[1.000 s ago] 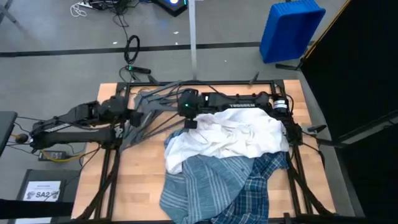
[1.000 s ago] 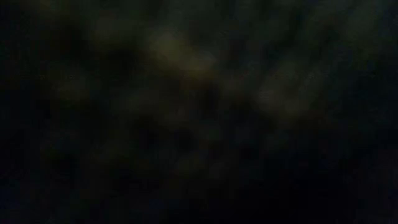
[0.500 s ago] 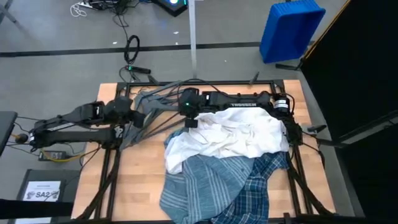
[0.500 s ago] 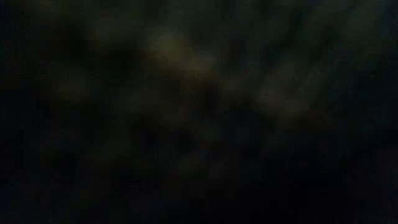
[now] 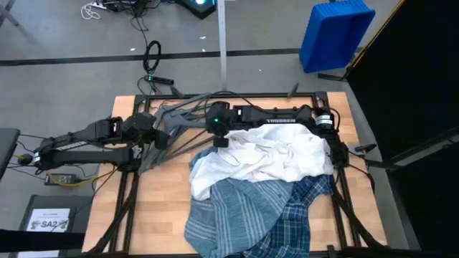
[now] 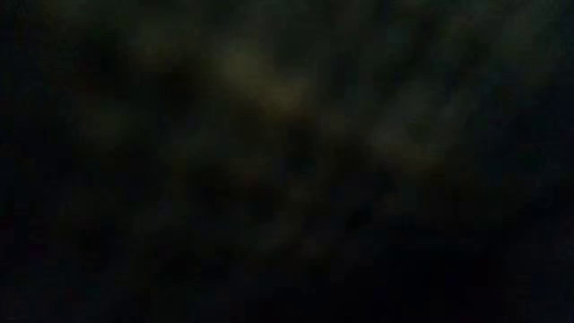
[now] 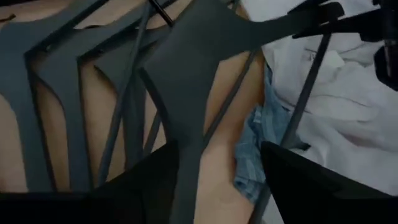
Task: Hang clothes
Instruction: Insert the black hanger into the white shirt
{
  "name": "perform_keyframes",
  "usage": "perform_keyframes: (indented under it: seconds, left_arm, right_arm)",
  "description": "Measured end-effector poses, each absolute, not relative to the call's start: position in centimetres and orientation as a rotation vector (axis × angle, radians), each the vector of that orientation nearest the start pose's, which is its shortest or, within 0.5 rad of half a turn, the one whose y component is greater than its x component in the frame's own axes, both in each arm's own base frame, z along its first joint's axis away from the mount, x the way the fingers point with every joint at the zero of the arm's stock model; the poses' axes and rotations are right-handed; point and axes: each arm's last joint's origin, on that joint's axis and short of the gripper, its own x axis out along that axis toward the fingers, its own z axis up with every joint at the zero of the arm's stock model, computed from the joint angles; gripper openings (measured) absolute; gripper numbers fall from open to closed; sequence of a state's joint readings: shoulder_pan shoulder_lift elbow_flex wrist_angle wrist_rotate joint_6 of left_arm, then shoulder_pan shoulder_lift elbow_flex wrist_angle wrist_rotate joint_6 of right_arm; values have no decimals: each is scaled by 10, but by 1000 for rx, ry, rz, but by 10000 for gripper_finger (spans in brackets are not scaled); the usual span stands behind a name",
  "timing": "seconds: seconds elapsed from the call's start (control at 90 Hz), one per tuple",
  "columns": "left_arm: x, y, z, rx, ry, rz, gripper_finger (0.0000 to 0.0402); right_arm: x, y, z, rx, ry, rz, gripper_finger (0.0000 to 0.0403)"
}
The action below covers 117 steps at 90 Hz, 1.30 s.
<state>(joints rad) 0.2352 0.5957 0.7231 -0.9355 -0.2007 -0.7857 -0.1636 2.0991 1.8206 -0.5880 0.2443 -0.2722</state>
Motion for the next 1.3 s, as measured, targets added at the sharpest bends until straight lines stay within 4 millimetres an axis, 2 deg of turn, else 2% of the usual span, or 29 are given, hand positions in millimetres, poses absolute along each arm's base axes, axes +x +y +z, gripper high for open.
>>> perform_keyframes:
  seconds: [0.178,0.256,0.611,0.856,1.3]
  left_arm:
    - [99,30,273,-705,608,726,209]
    - [98,29,273,-685,632,671,209]
    - [78,24,281,-685,502,631,209]
    - [86,25,253,-714,437,564,209]
    - [92,26,242,-717,420,556,209]
  right_arm:
    - [460,-83,249,-287,917,-262,50]
    - [460,-83,249,-287,918,-262,50]
    - [459,-84,249,-322,932,-278,50]
    - [459,-83,249,-325,937,-274,50]
    - [455,-76,264,-332,901,-271,50]
